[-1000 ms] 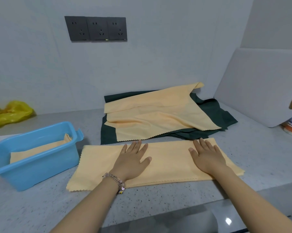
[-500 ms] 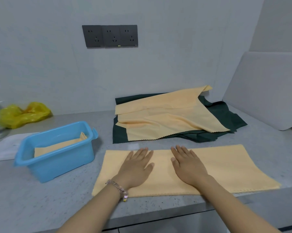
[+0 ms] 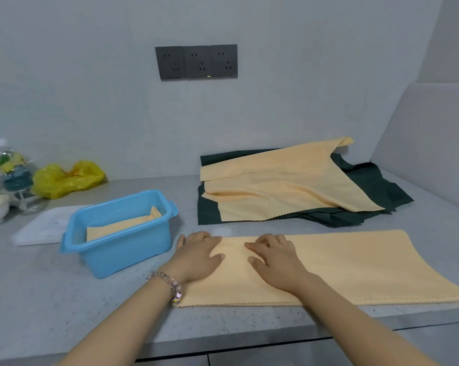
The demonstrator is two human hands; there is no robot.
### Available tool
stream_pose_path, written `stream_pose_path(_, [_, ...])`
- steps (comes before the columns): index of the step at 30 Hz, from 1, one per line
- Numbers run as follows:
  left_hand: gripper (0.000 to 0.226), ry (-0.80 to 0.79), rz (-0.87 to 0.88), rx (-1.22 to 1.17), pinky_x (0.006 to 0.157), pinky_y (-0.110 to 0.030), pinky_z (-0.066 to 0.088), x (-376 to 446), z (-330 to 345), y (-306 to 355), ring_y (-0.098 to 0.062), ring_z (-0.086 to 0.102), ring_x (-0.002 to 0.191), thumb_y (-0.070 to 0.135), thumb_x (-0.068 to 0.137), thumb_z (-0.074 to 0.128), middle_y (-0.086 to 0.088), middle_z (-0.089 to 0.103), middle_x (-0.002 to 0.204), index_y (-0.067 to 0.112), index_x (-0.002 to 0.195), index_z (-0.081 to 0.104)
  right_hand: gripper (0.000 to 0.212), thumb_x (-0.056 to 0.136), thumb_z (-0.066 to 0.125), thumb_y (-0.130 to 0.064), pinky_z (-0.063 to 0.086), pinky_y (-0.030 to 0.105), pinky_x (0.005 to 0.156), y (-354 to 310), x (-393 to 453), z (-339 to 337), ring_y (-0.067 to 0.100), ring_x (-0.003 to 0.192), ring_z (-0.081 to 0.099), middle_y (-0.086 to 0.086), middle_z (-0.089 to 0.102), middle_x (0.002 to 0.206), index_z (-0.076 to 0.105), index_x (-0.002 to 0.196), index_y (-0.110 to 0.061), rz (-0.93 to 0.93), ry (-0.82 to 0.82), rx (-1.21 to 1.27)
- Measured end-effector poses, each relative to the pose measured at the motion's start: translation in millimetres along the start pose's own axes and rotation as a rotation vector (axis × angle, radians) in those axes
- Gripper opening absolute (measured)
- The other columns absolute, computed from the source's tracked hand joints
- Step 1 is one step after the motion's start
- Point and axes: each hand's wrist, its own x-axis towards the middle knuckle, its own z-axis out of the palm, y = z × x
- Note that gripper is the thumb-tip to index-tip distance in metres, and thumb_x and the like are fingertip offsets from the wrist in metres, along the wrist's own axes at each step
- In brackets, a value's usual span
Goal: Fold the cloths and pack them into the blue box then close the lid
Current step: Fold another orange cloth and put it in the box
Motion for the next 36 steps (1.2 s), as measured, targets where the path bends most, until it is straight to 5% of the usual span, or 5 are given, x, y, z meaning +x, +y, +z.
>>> stream_pose_path(5, [0.037, 0.069, -0.148, -0.139, 0.083, -0.026, 0.042, 3, -27, -5, -0.018, 0.050, 0.104, 0.040, 0.082, 0.063, -0.003, 0.051, 0.113, 0.019, 0.111, 0.057, 0.049, 0.092, 0.037, -0.054, 0.014, 0.026, 0.092, 4, 6, 4, 0.013, 0.123, 0.023, -0.011, 0.034, 0.131, 0.034, 0.140, -0.043, 0.048, -0.055, 0.008])
stream_pose_path(9, [0.023, 0.133, -0.225, -0.345, 0.051, -0.020, 0.036, 1, -37, -6, -0.006, 0.053, 0.070, 0.030, 0.073, 0.072, 0.006, 0.057, 0.082, 0.019, 0.083, 0.055, 0.062, 0.085, 0.043, -0.062, 0.013, 0.027, 0.094, 3, 12, -1, 0.015, 0.126, 0.019, -0.010, 0.030, 0.131, 0.029, 0.142, -0.044, 0.084, -0.155, 0.043])
stream_pose_path(27, [0.062, 0.056, -0.190, -1.061, 0.073, -0.037, 0.051, -9, -87, 29, -0.025, 0.058, 0.081, 0.011, 0.075, 0.078, -0.014, 0.057, 0.115, 0.023, 0.128, 0.048, 0.132, 0.059, 0.074, -0.066, -0.001, 0.040, 0.116, 6, -7, -29, 0.014, 0.142, -0.016, -0.011, -0.019, 0.155, -0.018, 0.146, -0.029, 0.006, -0.582, 0.075])
stream_pose_path(32, [0.071, 0.138, -0.095, -1.043, 0.044, -0.012, 0.039, -8, -95, 71, -0.009, 0.050, 0.058, 0.012, 0.076, 0.077, -0.017, 0.057, 0.115, 0.023, 0.137, 0.043, 0.113, 0.063, 0.082, -0.045, 0.009, 0.023, 0.113, 10, -32, -43, 0.000, 0.140, 0.004, -0.019, 0.007, 0.152, 0.010, 0.150, -0.033, 0.062, -0.354, 0.444])
stream_pose_path(36, [0.077, 0.121, -0.013, -1.070, 0.056, -0.014, 0.045, 2, -88, 110, -0.004, 0.062, 0.061, 0.016, 0.077, 0.075, -0.001, 0.065, 0.090, 0.027, 0.141, 0.034, 0.047, 0.084, 0.066, -0.017, 0.042, 0.007, 0.083, 23, -53, -57, -0.003, 0.099, 0.057, -0.009, 0.060, 0.118, 0.053, 0.128, -0.027, 0.274, 0.101, 0.815])
